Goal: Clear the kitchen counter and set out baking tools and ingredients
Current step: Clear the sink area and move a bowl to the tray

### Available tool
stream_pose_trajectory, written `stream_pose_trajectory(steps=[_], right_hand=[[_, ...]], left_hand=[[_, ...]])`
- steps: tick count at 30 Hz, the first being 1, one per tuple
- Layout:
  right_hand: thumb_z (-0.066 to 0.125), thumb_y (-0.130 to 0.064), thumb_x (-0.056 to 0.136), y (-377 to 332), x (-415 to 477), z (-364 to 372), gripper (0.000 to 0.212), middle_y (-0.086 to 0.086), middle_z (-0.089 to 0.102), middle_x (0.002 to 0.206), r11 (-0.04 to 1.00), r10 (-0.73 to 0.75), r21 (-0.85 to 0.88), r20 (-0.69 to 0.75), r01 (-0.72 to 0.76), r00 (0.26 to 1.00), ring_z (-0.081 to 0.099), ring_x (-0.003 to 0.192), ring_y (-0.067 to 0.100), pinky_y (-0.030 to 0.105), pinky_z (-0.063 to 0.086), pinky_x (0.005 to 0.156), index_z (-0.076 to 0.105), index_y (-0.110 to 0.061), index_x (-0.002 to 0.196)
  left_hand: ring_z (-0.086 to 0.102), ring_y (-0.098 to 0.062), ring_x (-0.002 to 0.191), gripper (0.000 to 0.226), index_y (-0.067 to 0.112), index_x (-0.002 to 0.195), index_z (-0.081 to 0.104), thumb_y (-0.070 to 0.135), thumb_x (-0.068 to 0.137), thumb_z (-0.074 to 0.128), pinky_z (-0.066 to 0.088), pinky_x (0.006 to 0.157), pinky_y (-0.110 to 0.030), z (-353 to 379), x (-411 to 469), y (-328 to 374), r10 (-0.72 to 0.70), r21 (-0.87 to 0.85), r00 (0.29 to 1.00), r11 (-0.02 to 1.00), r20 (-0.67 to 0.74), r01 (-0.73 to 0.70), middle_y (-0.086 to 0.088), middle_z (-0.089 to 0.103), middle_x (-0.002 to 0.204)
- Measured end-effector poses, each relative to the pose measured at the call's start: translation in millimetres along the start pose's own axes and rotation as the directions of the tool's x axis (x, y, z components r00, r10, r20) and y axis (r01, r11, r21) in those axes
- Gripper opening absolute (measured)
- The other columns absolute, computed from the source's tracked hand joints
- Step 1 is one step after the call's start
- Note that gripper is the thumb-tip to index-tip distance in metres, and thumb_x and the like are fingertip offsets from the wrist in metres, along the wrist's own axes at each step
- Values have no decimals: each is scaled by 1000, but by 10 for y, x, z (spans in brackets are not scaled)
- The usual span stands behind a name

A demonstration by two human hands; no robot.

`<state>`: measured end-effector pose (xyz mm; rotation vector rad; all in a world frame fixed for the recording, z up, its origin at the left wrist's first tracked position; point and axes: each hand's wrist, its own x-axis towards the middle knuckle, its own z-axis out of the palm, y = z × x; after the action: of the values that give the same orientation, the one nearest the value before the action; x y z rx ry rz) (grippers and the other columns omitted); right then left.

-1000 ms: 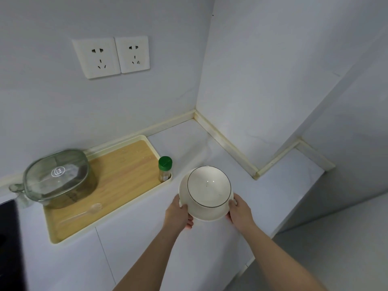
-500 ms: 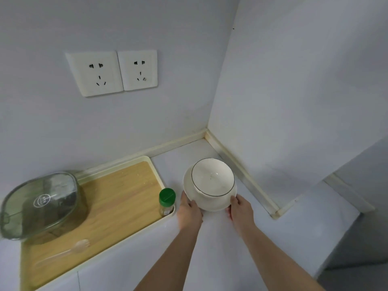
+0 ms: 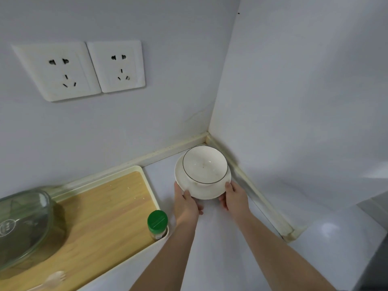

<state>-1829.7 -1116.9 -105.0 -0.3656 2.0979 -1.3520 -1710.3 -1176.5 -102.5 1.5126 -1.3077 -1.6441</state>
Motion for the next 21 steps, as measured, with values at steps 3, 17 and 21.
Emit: stream_pose_trajectory(steps=[3,17,21], right_hand=[[37,-18,102,-47,111,48,31,11,50,63,1000,-6,5,13,6,1000,40,43,16,18,32,37,55,0,84],[35,-20,103,-111,343,145,34,8,50,59,999,-37,-27,41,38,998,41,45,19,22,34,40,50,-5,75],[37,-20,102,-109,338,100,32,10,54,63,1000,-24,-1,87,24,996,46,45,19,23,35,40,55,-9,78]], left_hand=[[53,-18,45,47,34,143,33,13,102,29,46,38,-20,54,90,38,-14,-27,999,1000,-44,13,-11,53,61],[51,-18,45,47,35,144,31,14,103,27,49,41,-25,182,252,59,-8,-100,994,995,-106,-3,-15,52,69],[49,-16,45,49,32,148,27,15,103,30,45,39,-23,156,226,94,-53,-122,994,992,-98,41,-12,52,70]])
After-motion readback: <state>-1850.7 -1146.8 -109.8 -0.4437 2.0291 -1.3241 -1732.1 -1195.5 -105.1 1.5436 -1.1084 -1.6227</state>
